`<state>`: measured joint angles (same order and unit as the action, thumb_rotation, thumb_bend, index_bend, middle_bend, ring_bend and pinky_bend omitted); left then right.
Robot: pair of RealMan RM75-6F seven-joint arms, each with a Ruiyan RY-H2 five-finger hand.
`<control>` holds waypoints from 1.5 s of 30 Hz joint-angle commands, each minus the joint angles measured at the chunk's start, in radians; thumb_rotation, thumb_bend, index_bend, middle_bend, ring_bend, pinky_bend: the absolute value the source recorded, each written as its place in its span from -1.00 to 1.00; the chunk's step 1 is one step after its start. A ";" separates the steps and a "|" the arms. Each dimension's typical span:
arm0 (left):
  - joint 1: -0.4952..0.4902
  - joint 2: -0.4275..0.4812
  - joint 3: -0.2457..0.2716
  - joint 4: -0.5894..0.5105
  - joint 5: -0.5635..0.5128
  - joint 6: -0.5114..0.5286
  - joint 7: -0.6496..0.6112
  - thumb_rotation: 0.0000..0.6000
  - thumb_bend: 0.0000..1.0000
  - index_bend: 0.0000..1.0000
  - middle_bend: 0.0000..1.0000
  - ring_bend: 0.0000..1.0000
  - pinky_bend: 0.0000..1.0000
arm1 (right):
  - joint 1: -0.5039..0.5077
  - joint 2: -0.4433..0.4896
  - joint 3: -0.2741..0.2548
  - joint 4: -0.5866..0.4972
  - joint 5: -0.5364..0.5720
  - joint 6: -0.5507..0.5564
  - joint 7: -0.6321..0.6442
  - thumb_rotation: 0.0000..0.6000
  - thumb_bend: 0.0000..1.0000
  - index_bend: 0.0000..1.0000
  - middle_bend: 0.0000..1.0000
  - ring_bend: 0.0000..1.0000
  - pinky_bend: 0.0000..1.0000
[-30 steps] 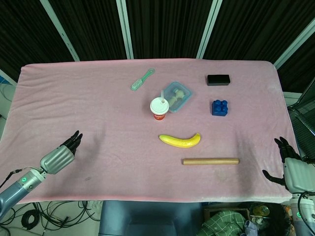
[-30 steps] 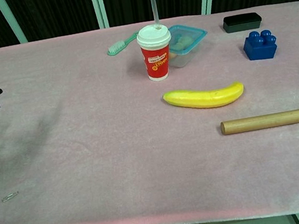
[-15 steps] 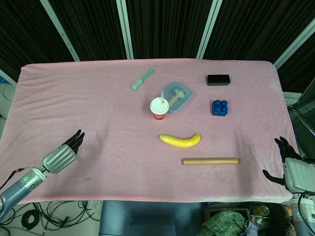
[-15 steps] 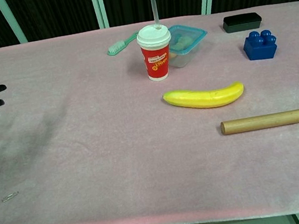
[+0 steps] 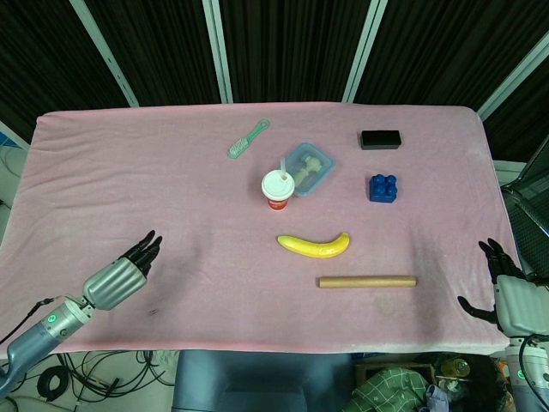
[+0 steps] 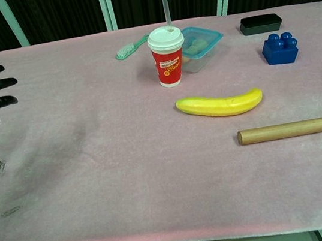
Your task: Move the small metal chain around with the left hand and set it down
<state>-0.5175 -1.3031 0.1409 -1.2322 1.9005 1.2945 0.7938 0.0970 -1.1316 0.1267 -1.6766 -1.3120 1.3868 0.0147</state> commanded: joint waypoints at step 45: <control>-0.003 -0.005 0.042 -0.077 0.173 -0.102 0.079 1.00 -0.16 0.16 -0.60 -1.00 -1.00 | 0.000 -0.002 0.004 0.001 0.006 0.001 -0.001 1.00 -0.77 -1.00 -1.00 -0.80 -0.58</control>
<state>-0.5208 -1.3078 0.1831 -1.3092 2.0734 1.1932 0.8725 0.0968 -1.1336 0.1306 -1.6753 -1.3061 1.3881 0.0141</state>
